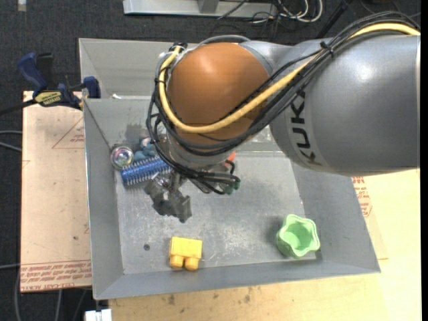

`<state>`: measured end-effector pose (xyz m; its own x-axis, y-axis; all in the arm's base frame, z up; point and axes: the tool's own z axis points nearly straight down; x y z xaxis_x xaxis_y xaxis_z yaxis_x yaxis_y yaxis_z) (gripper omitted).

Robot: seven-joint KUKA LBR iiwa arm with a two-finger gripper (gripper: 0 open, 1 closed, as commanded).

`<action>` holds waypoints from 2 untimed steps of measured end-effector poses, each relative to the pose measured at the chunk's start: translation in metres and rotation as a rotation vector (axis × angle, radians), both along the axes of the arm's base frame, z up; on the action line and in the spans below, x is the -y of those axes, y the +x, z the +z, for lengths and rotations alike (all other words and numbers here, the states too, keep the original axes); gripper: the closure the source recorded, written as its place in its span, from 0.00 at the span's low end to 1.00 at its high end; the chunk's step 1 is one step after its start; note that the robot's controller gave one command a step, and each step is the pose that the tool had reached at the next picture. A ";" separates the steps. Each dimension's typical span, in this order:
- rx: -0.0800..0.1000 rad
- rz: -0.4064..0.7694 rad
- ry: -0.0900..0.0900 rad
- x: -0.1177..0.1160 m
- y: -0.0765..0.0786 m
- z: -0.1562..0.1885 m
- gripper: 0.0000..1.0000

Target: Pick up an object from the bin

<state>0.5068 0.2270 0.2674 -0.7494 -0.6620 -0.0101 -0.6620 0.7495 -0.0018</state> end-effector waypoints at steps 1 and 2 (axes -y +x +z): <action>-0.016 0.058 -0.006 0.011 0.000 -0.092 1.00; -0.009 0.381 -0.008 0.119 0.030 -0.125 1.00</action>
Offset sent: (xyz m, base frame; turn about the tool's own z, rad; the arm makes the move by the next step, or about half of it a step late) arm 0.0013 -0.0107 -0.0872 -0.0605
